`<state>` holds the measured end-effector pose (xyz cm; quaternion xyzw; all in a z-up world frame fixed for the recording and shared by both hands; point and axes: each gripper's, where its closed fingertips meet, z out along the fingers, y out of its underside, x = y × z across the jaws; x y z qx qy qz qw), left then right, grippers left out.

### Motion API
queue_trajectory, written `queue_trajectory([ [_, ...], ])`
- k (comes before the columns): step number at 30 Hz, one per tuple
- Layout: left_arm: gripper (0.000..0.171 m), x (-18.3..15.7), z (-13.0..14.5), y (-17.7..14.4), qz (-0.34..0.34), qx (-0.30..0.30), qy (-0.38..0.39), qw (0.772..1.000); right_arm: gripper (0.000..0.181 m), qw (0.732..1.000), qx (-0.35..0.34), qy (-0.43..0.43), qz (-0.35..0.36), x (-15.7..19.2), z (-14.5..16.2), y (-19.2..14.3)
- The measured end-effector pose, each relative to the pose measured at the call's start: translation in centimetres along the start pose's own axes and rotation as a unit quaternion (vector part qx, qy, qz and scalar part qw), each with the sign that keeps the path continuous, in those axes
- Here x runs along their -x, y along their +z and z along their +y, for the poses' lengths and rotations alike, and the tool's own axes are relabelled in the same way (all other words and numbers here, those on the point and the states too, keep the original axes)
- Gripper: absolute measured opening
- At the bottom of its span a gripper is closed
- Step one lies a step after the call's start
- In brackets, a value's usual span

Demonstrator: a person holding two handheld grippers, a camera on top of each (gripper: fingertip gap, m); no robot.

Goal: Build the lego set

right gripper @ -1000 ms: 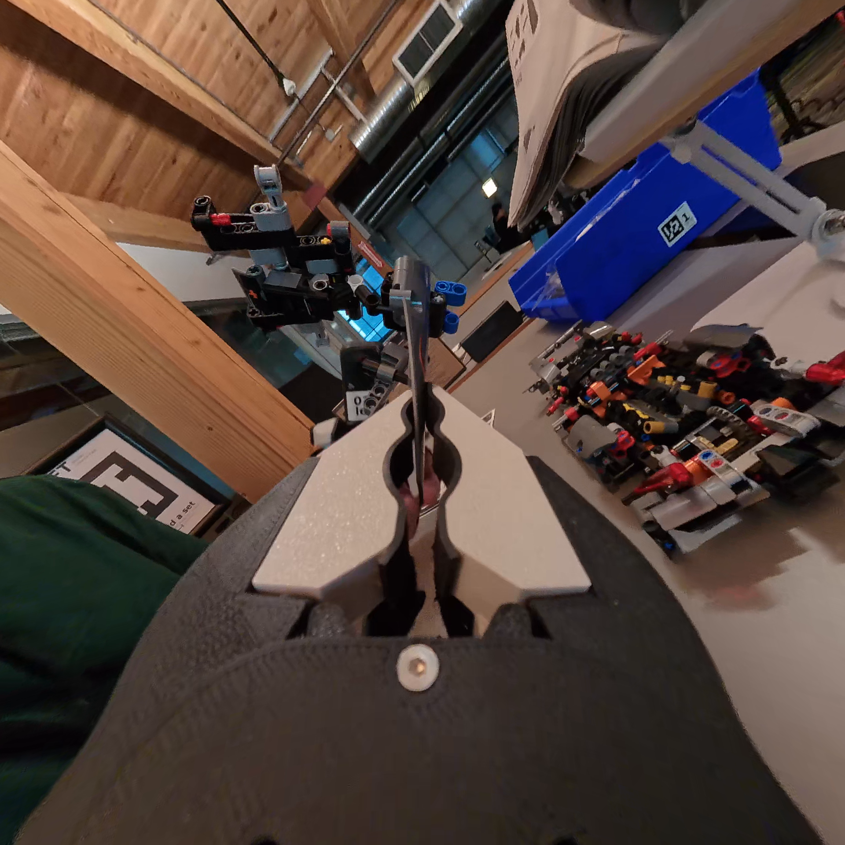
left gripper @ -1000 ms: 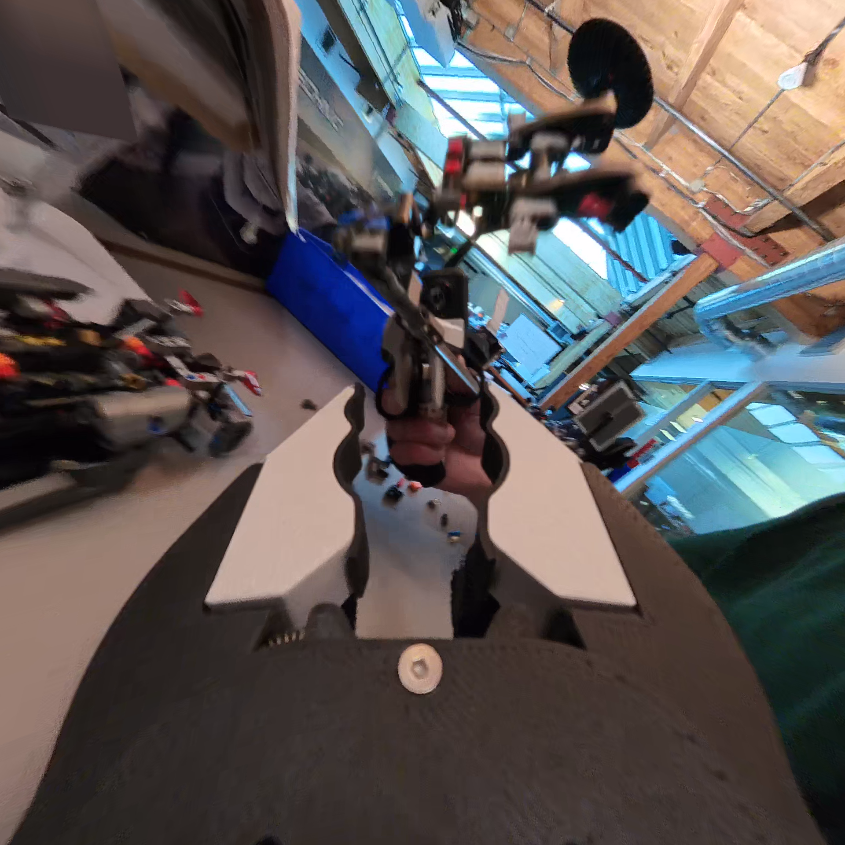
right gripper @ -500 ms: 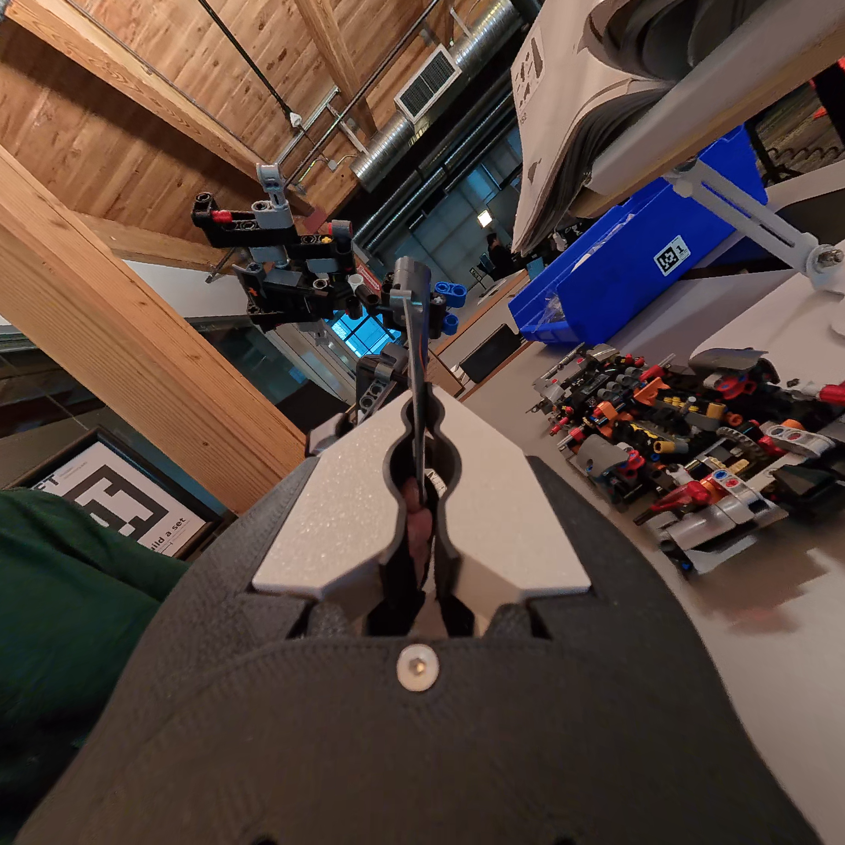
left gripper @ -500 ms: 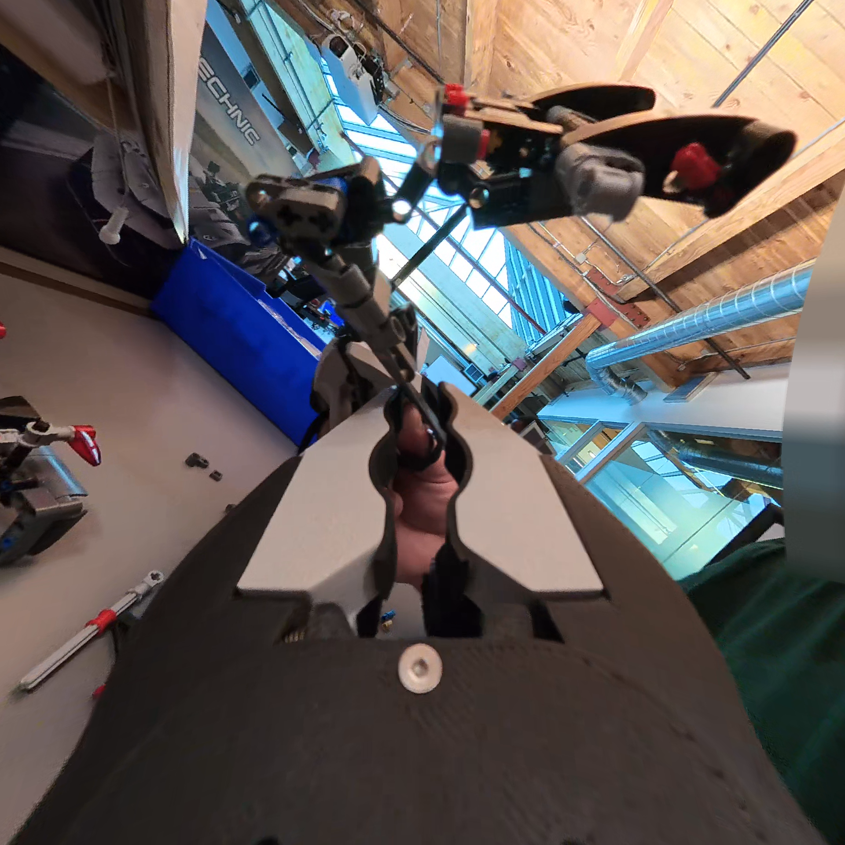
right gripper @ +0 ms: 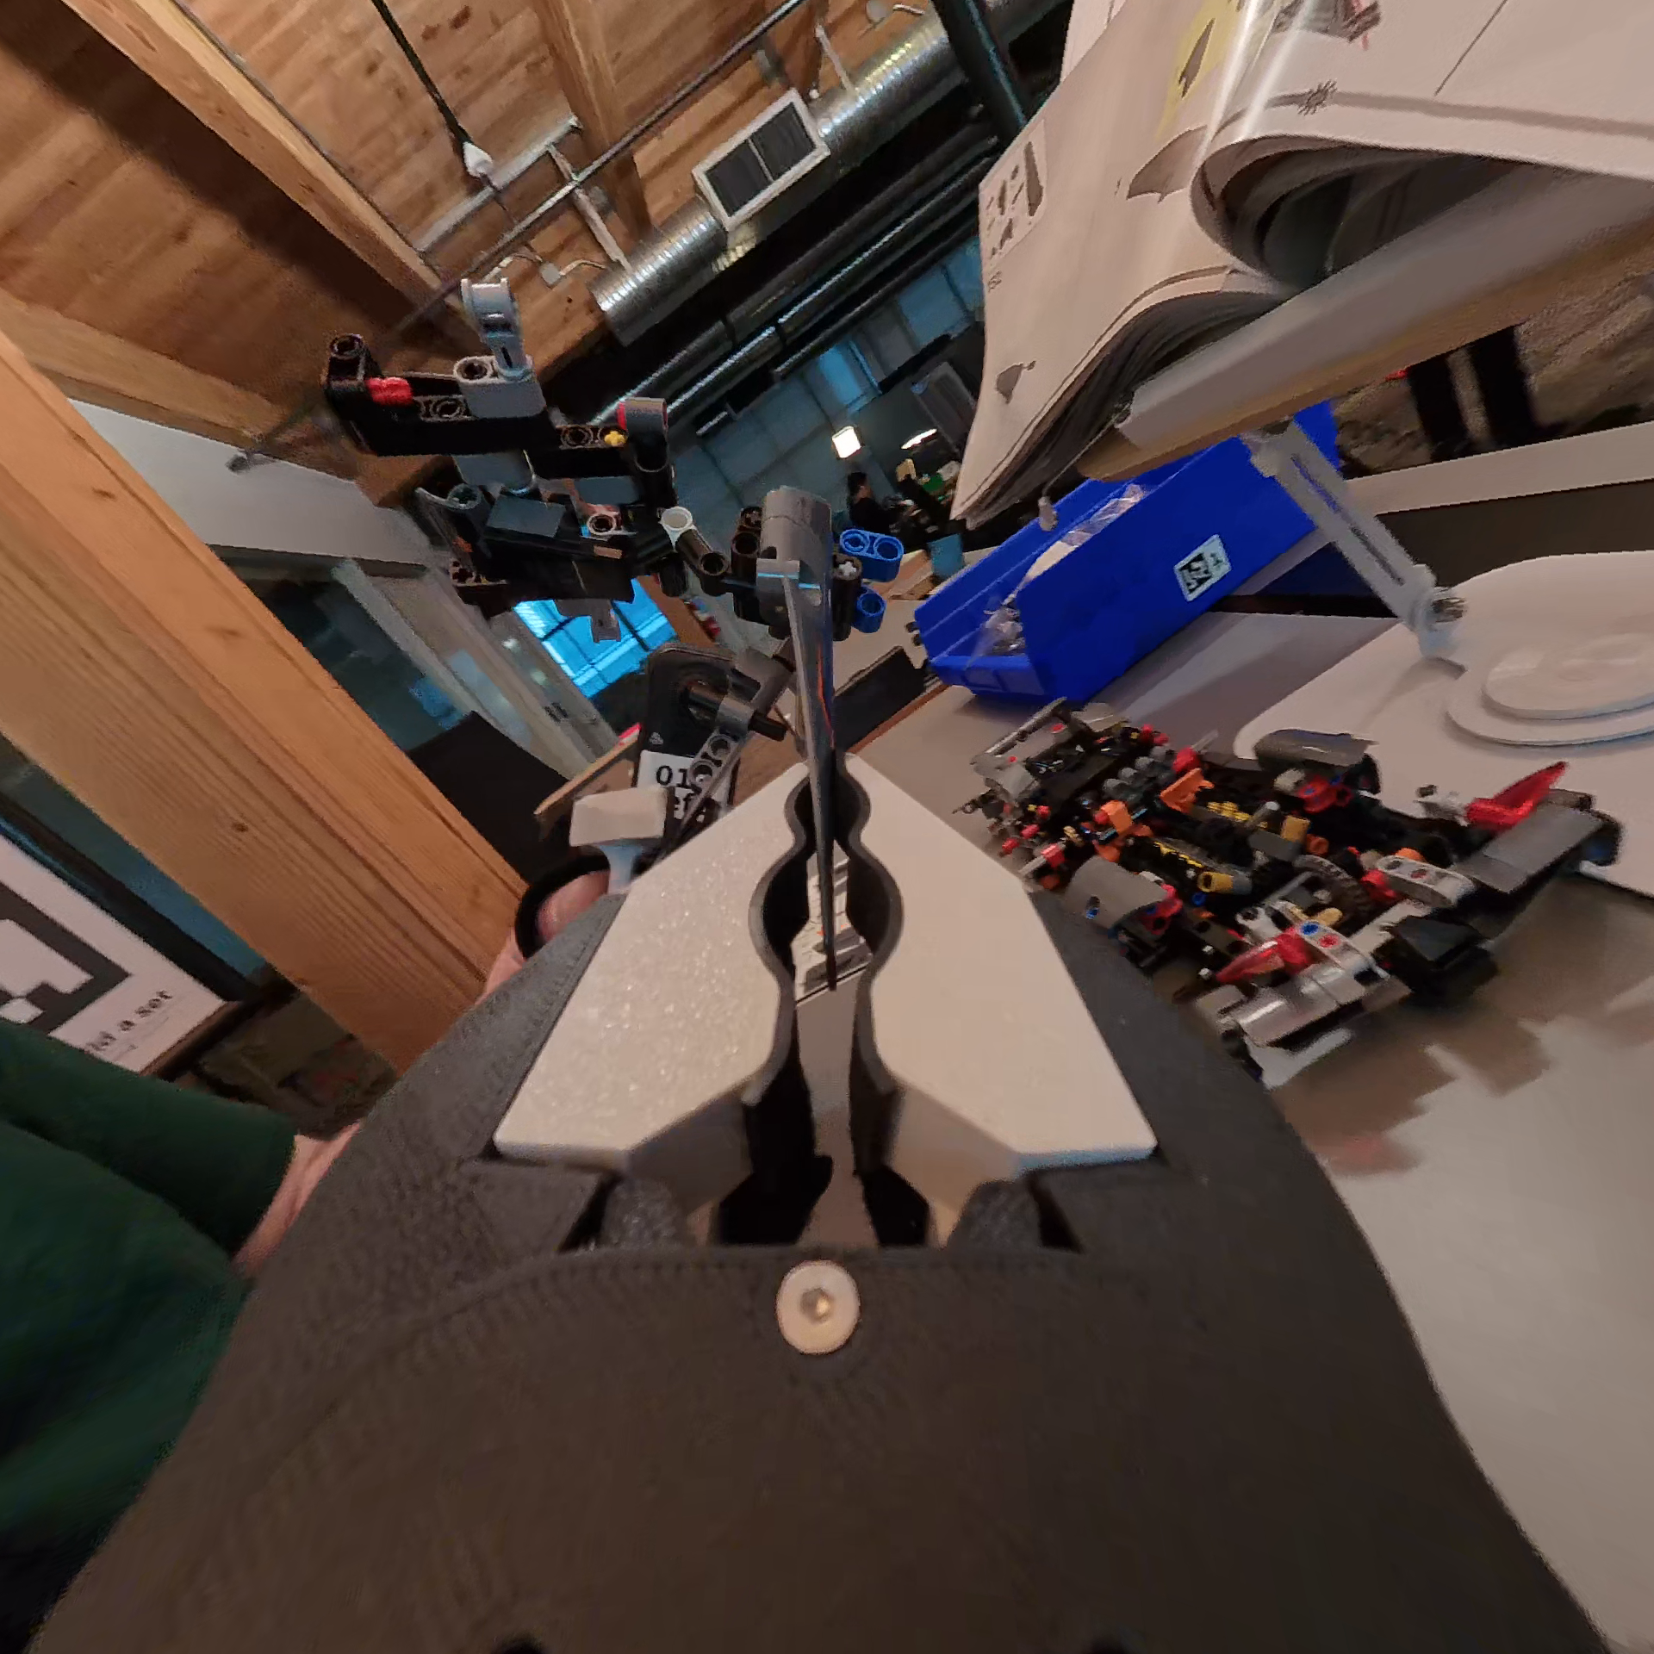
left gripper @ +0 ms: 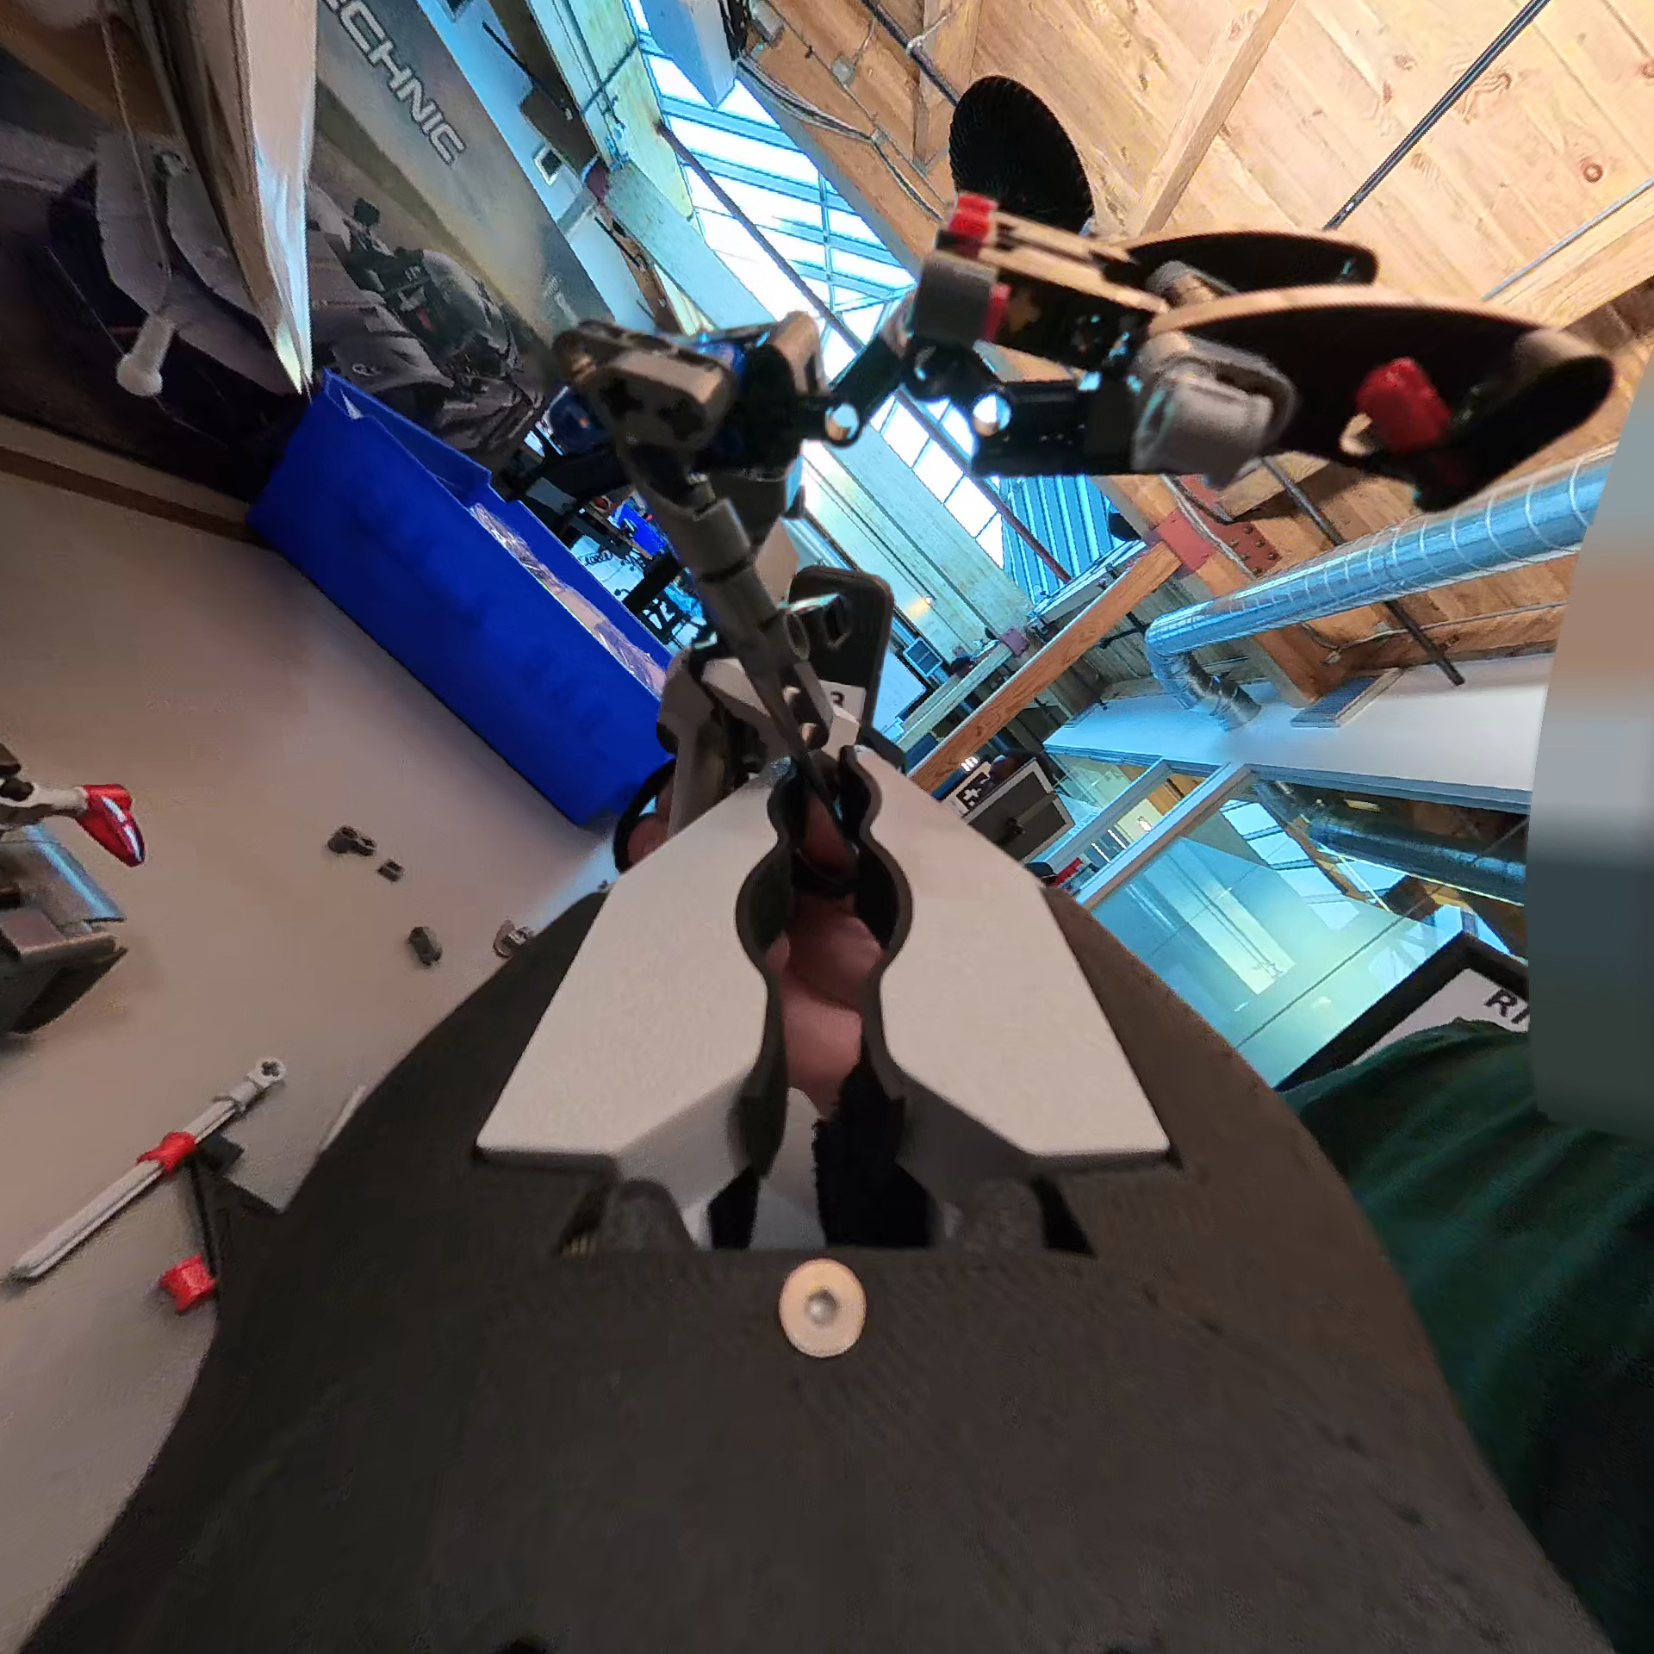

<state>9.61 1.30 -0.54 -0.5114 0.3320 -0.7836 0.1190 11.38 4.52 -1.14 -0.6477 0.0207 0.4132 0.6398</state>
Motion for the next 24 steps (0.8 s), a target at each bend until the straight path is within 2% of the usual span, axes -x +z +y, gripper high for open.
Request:
queue_trajectory([
  [6, 0.000, -0.6, 1.3, 0.0, 0.004, 0.036, -0.008, 0.999, 0.002, 0.996, 0.007, -0.058, 0.063, 1.1, 1.3, -1.3],
  [9, 0.000, -0.7, 1.7, -0.2, 0.003, 0.046, -0.006, 0.999, 0.017, 0.996, 0.018, -0.056, 0.065, 1.8, 1.7, -2.3],
  [13, 0.000, -0.5, 2.1, -0.3, 0.000, 0.057, -0.012, 0.998, 0.025, 0.992, 0.022, -0.086, 0.090, 2.4, 1.6, -3.7],
  [16, 0.000, -0.2, 2.4, -0.3, -0.007, 0.066, -0.014, 0.998, 0.040, 0.980, 0.030, -0.142, 0.137, 2.4, 1.0, -5.2],
  [18, 0.000, -0.1, 2.6, -0.3, -0.012, 0.078, -0.013, 0.997, 0.054, 0.961, 0.032, -0.217, 0.167, 2.9, -0.1, -6.4],
  [19, 0.000, 0.1, 2.8, -0.2, -0.017, 0.086, -0.010, 0.996, 0.055, 0.947, 0.036, -0.265, 0.179, 3.4, -0.8, -6.7],
  [21, 0.000, 0.3, 3.4, 0.0, -0.025, 0.107, -0.007, 0.994, 0.067, 0.903, 0.056, -0.378, 0.198, 4.7, -1.9, -6.7],
  [24, 0.000, 0.6, 4.4, 0.6, -0.033, 0.137, -0.002, 0.990, 0.070, 0.832, 0.093, -0.510, 0.199, 6.9, -2.6, -5.5],
])
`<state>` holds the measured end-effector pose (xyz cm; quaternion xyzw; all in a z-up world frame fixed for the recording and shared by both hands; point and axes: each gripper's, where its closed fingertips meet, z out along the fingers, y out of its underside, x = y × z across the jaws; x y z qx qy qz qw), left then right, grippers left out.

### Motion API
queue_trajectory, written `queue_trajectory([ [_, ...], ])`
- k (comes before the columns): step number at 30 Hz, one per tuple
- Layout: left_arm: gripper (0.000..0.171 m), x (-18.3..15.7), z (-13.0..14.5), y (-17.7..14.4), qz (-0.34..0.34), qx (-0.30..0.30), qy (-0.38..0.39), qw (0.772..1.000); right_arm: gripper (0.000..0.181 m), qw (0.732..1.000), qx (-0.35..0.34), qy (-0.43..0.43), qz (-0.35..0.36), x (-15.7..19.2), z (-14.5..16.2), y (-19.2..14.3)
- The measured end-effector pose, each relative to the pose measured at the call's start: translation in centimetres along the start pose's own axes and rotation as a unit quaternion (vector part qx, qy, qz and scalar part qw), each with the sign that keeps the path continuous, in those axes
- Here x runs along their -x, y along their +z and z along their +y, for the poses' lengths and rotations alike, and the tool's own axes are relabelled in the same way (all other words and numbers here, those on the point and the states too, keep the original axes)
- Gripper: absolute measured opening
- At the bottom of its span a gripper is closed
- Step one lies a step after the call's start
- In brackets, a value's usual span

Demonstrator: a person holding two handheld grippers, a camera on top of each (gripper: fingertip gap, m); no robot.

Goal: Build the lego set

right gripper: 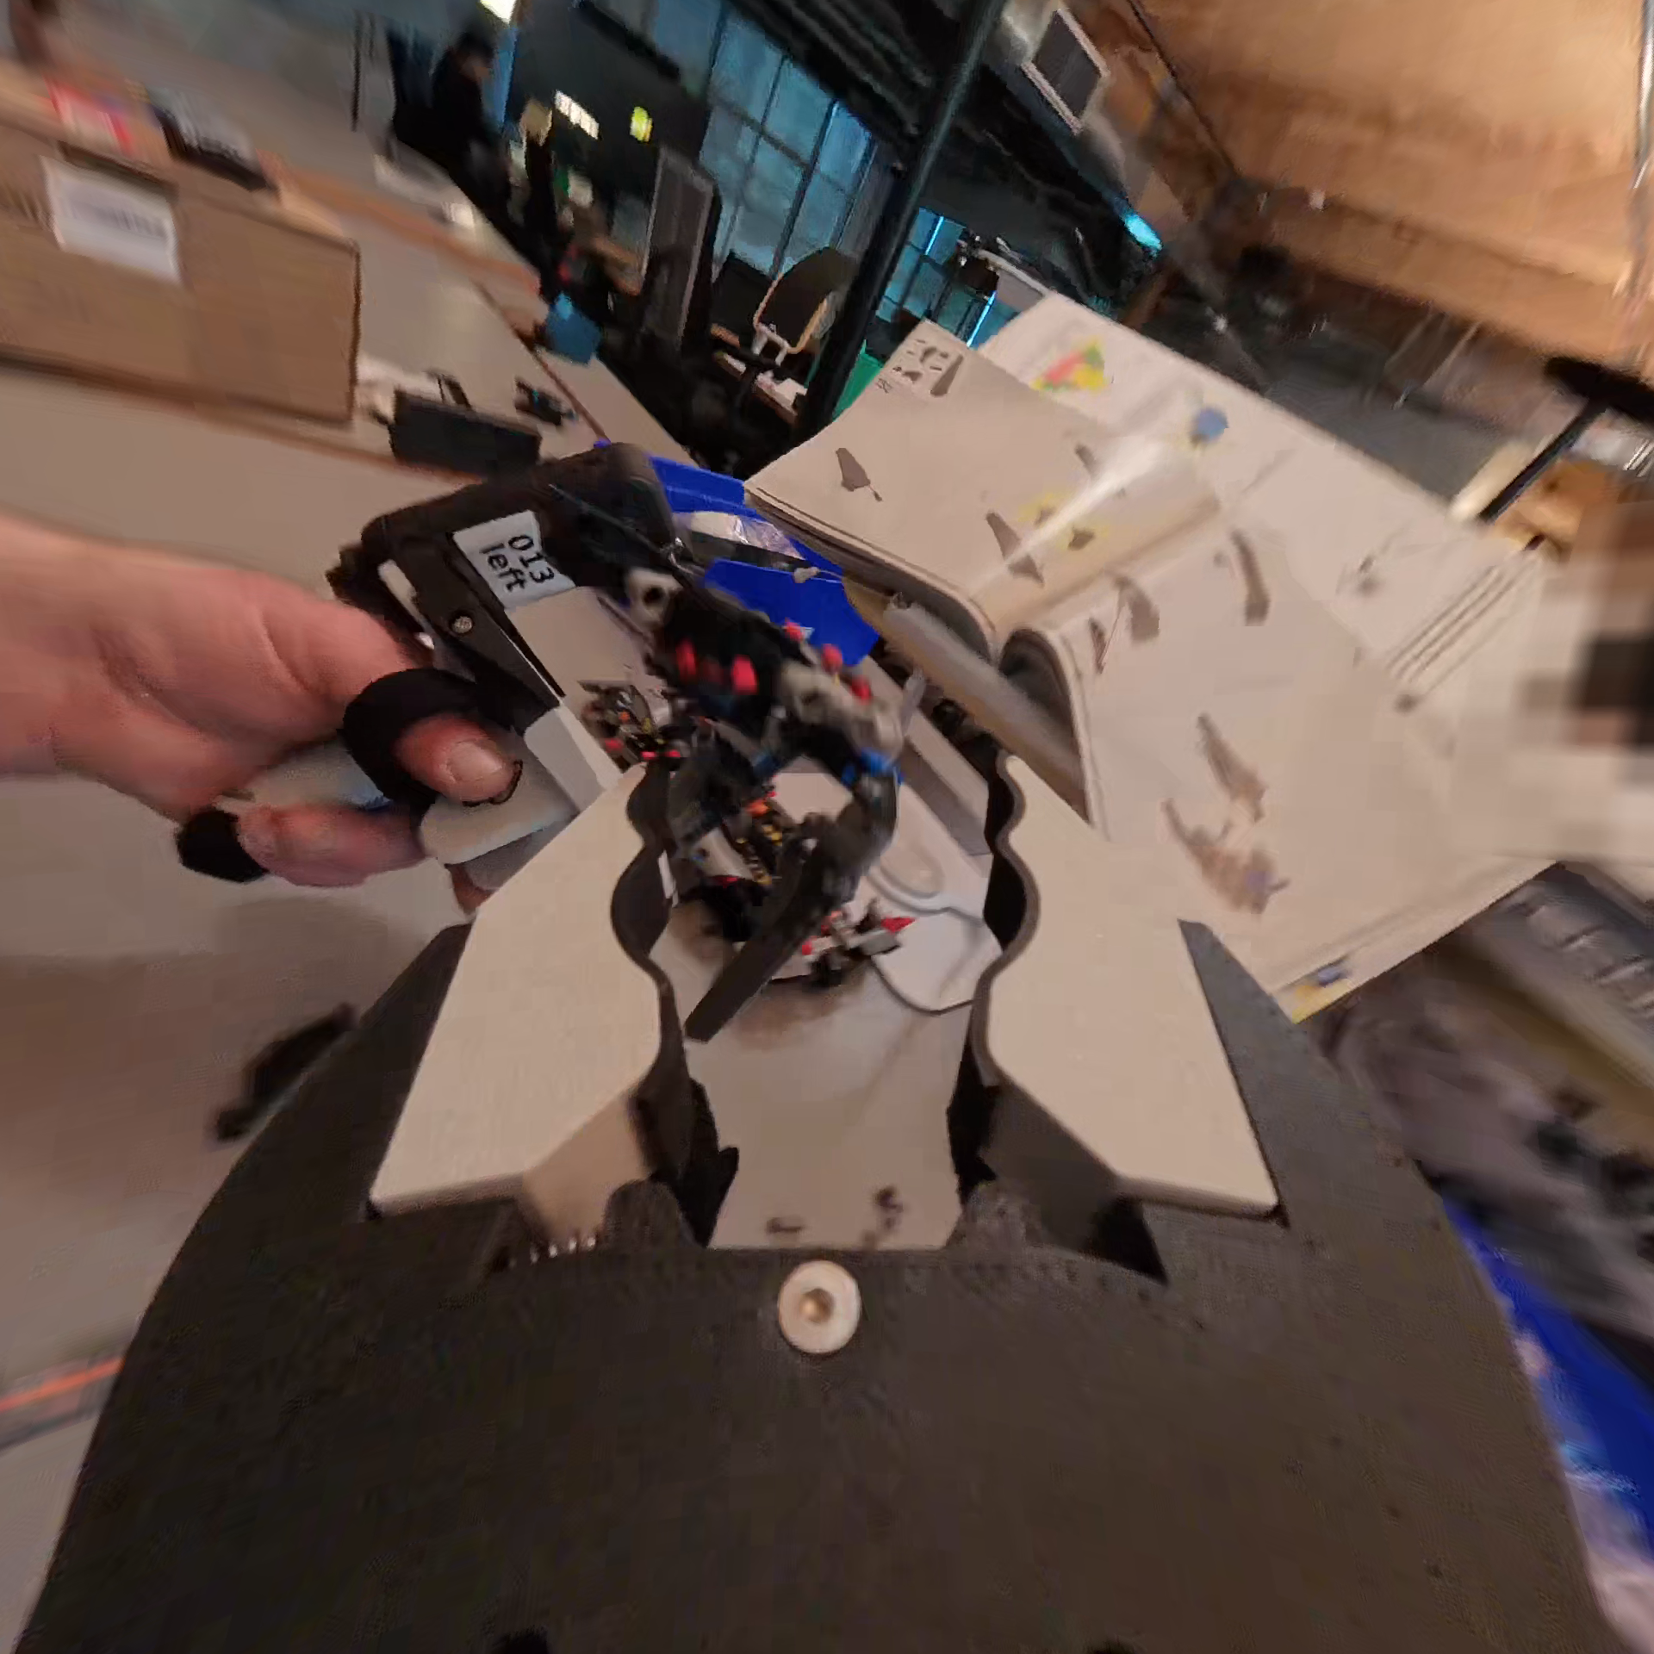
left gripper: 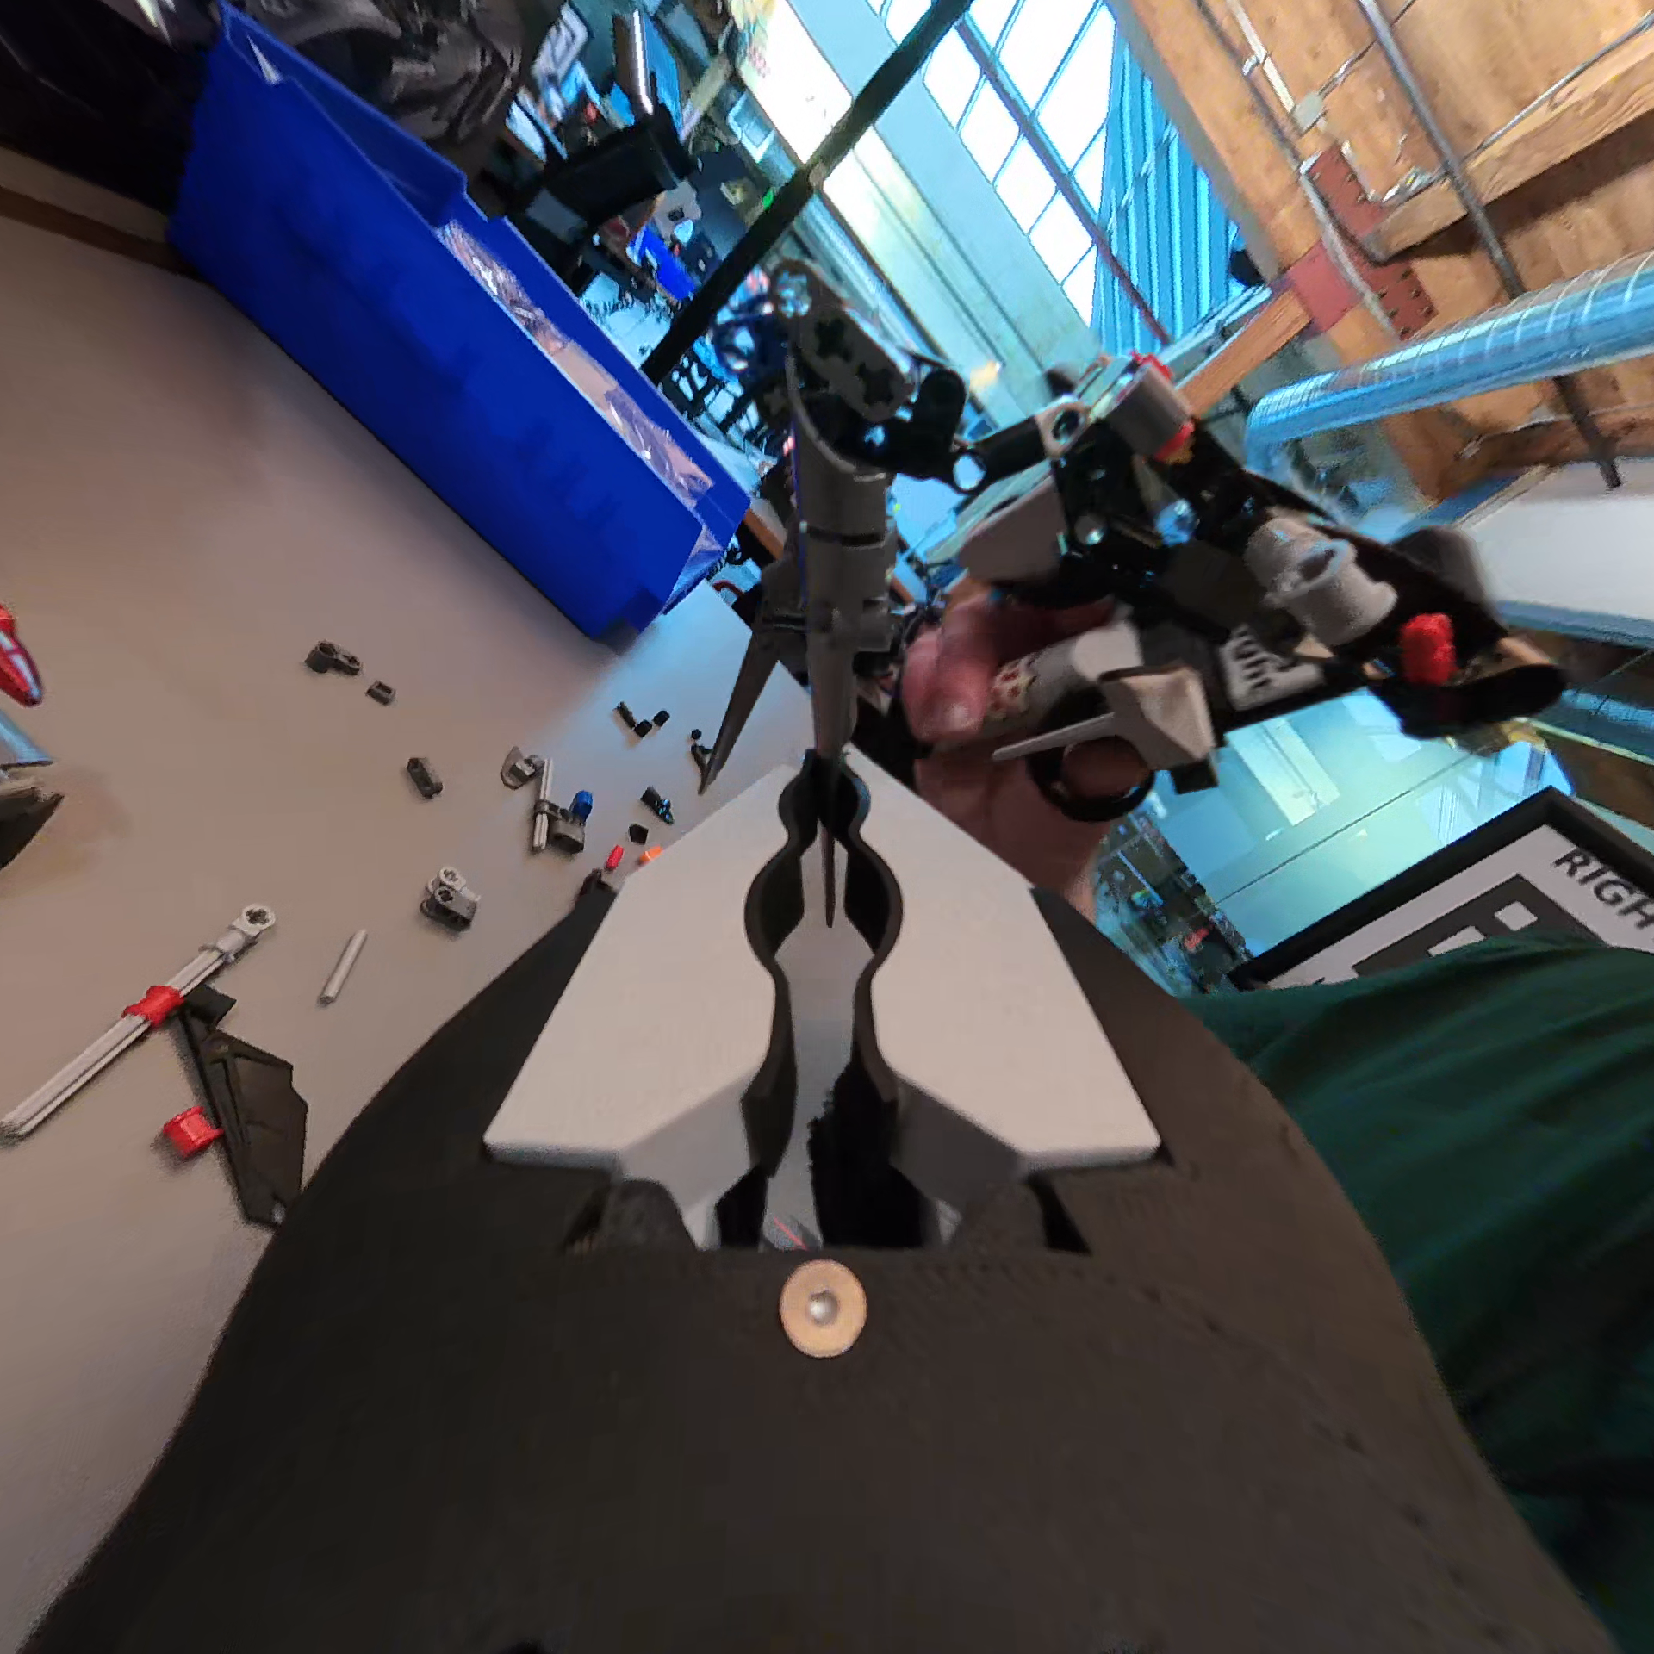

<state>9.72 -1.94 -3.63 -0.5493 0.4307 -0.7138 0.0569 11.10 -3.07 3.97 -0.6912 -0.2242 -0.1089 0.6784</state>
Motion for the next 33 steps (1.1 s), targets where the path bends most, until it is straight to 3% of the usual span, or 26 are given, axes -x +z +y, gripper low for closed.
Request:
queue_trajectory([
  [4, 0.000, 0.1, 1.1, 1.1, -0.008, 0.039, 0.012, 0.999, 0.068, 0.989, 0.038, -0.140, -0.007, 1.2, -0.5, 1.4],
  [6, 0.000, 0.0, 1.4, 1.4, -0.009, 0.050, 0.018, 0.999, 0.054, 0.985, 0.073, -0.153, -0.025, 1.4, 0.8, 1.9],
  [9, 0.000, 0.2, 1.5, 1.7, -0.017, 0.064, 0.029, 0.997, 0.040, 0.986, 0.070, -0.149, -0.033, 1.1, 1.0, 2.0],
  [11, 0.000, 0.4, 1.6, 1.7, -0.024, 0.072, 0.034, 0.997, 0.032, 0.989, 0.070, -0.129, -0.033, 0.6, 1.1, 1.8],
  [16, 0.000, 0.4, 1.3, 1.9, -0.026, 0.083, 0.052, 0.995, 0.031, 0.998, 0.058, 0.001, -0.039, -1.4, 1.3, 1.3],
  [24, 0.003, -0.2, 0.4, 2.4, -0.010, 0.108, 0.079, 0.991, 0.030, 0.972, 0.047, 0.213, -0.085, -3.9, 2.9, 0.9],
  [29, 0.006, -0.2, 0.2, 3.0, -0.008, 0.125, 0.094, 0.988, 0.030, 0.970, 0.049, 0.228, -0.062, -4.7, 3.4, 0.8],
  [33, 0.010, -0.5, -0.5, 3.4, 0.002, 0.099, 0.096, 0.990, 0.028, 0.967, 0.049, 0.248, -0.041, -5.6, 4.0, 0.5],
])
